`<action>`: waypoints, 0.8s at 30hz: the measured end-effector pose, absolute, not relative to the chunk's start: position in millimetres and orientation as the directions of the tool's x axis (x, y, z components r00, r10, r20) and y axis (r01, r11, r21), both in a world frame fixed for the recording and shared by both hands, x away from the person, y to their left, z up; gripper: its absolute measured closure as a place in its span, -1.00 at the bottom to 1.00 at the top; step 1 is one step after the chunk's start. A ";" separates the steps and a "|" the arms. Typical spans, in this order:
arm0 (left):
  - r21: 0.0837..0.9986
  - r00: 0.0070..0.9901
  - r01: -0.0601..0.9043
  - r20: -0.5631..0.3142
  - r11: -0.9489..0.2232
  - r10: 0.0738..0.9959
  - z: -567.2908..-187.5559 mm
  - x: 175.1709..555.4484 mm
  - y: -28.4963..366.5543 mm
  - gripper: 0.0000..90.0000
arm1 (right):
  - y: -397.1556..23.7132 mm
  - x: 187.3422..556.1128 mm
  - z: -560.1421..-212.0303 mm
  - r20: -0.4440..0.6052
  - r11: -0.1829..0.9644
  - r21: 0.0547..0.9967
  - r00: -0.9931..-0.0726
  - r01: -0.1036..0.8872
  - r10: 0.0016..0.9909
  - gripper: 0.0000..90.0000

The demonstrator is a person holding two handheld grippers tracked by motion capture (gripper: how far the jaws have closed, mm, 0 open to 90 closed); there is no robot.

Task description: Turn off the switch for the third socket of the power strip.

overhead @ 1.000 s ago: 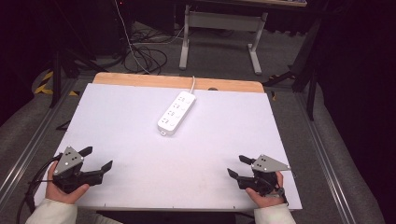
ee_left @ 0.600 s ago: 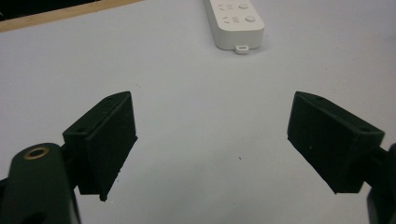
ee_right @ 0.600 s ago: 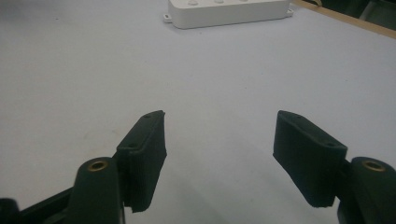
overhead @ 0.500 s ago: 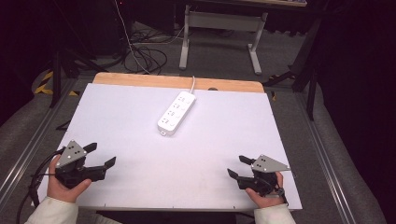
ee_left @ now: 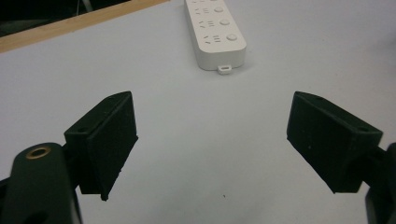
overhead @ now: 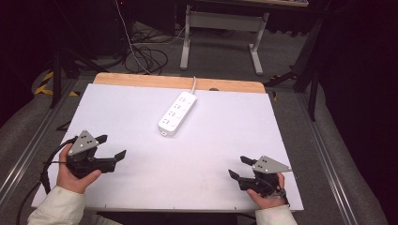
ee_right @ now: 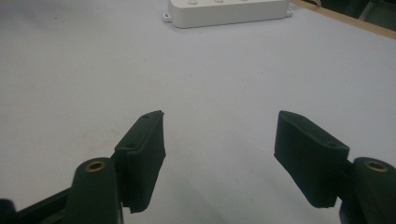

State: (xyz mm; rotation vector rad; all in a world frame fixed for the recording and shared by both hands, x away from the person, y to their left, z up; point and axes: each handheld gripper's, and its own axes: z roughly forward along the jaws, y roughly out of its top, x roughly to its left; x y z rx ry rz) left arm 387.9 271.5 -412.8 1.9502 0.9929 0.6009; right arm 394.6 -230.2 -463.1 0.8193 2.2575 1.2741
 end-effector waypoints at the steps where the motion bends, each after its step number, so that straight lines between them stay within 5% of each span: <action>1: 0.848 0.575 0.411 0.045 -0.336 0.817 -411.5 389.0 269.5 -0.63 | -230.0 394.7 -463.2 -0.076 0.411 0.866 -0.739 0.284 0.669 -0.25; 13: 0.844 0.594 0.396 0.065 -0.362 0.802 -400.9 403.3 243.9 -0.61 | -230.0 394.3 -463.1 -0.077 0.411 0.867 -0.739 0.282 0.669 -0.25; 24: 0.849 0.619 0.393 0.039 -0.353 0.784 -396.5 412.4 236.6 -0.36 | -230.5 395.2 -463.4 -0.067 0.410 0.865 -0.744 0.289 0.665 -0.27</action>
